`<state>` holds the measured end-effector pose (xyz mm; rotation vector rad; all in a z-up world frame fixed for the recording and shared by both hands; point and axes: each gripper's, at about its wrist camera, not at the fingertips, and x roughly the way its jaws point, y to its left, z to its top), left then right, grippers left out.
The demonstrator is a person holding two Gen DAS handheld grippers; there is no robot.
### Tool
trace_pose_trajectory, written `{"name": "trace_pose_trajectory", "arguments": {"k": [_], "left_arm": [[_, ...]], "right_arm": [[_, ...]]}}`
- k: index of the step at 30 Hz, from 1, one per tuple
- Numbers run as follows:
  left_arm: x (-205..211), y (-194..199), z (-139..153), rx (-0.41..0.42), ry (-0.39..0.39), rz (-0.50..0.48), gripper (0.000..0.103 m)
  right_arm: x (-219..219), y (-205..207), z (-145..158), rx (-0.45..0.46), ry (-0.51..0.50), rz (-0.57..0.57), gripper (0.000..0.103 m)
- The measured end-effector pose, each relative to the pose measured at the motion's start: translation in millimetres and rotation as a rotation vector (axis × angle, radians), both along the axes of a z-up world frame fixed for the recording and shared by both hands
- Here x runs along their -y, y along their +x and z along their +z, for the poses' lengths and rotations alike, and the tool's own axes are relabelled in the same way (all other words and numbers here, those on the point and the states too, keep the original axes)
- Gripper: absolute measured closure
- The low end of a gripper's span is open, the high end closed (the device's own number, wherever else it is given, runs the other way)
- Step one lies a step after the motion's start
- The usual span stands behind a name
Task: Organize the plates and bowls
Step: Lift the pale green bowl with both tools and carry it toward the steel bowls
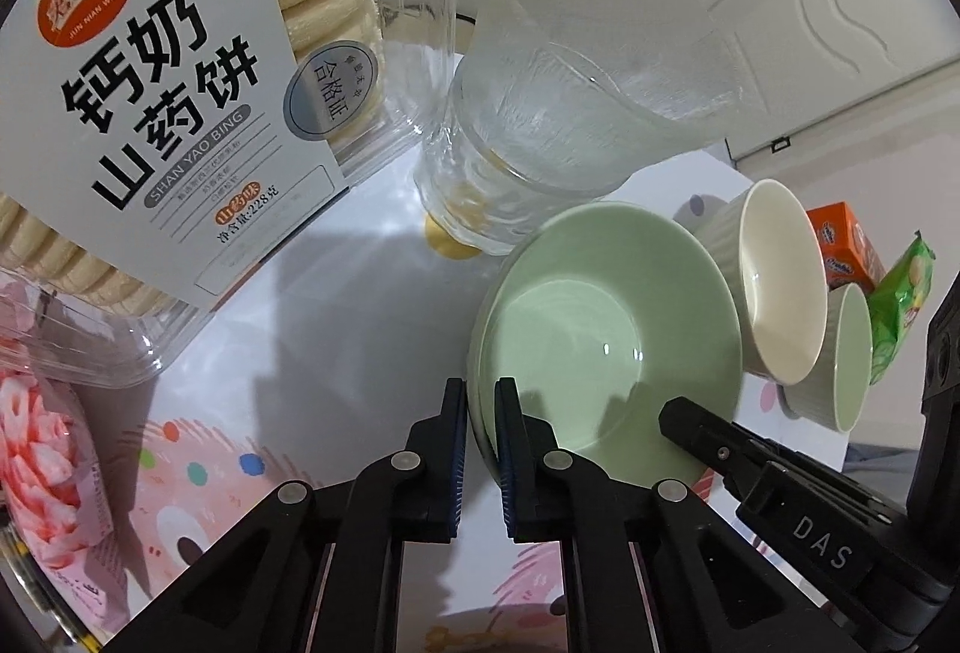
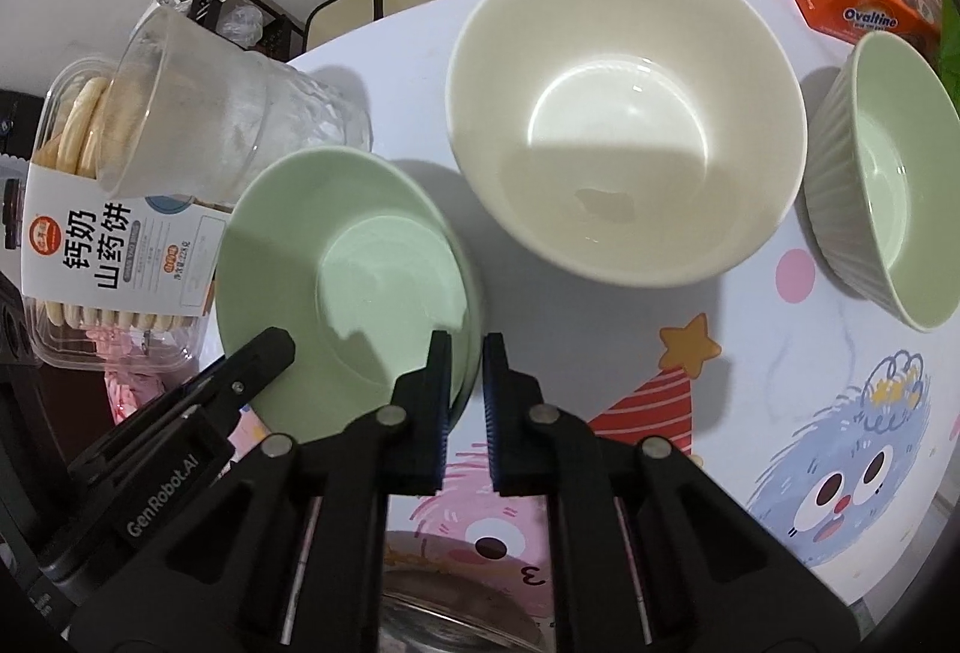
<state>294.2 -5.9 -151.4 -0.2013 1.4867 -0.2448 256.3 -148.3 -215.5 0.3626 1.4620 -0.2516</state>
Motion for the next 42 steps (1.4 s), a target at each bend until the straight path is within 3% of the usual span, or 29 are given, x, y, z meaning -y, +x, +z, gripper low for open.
{"name": "trace_pose_trajectory", "arguments": {"k": [7,17,31,42], "left_arm": [[-14.3,-15.3,11.1,0.023,0.011,0.004,0.095],[-7.9,-55.1,39.2,0.068,0.019,-0.010,0.094],[57.6,-153.0,70.8,0.106,0.020,-0.093,0.094],[110.4,-236.5,54.0,0.063,0.031,-0.181,0.094]], "right_arm": [[-8.0,-13.1,2.8,0.011,0.015,0.014,0.091],[-3.2,-50.7,29.7,0.066,0.035,0.023,0.091],[45.3,-156.0,70.1,0.119,0.037,0.000,0.090],[84.1,-235.7,64.6,0.075,0.030,-0.015,0.089]]}}
